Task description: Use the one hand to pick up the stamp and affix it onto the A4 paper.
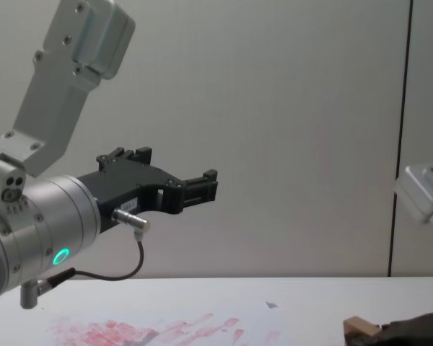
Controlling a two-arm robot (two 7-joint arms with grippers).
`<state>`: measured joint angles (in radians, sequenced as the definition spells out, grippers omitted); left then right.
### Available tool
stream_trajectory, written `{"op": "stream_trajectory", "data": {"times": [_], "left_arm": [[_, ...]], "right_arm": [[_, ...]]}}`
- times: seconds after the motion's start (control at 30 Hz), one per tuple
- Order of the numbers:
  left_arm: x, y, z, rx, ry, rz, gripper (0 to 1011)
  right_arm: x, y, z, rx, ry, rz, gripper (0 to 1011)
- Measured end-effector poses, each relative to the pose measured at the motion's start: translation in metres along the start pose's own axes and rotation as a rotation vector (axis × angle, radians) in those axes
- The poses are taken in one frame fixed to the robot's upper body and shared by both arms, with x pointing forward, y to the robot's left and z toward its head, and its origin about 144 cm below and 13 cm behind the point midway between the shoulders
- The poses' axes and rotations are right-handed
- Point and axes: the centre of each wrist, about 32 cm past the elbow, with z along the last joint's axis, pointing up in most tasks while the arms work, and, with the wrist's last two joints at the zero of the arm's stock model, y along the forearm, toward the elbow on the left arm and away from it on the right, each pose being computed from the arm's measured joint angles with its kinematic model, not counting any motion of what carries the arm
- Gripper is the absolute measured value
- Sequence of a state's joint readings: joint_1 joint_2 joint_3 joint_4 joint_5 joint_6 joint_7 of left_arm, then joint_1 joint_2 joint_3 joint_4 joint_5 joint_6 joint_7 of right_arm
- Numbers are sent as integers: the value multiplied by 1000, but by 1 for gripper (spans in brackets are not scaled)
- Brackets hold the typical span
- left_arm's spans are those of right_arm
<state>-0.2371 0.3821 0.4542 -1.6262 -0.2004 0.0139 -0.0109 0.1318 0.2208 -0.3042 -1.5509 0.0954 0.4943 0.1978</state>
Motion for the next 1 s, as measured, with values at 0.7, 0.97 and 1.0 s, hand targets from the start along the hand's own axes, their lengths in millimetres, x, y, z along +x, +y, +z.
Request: {"op": "stream_trajectory", "data": {"times": [0.7, 0.97, 1.0], "left_arm": [[0, 0, 0, 0, 0, 0, 1001], [0, 0, 0, 0, 0, 0, 1002], [0, 0, 0, 0, 0, 0, 1001]], "right_arm": [[-1, 3, -4, -18, -10, 4, 759], [-2, 3, -4, -20, -11, 5, 980], [-2, 3, -4, -20, -11, 5, 997]]}}
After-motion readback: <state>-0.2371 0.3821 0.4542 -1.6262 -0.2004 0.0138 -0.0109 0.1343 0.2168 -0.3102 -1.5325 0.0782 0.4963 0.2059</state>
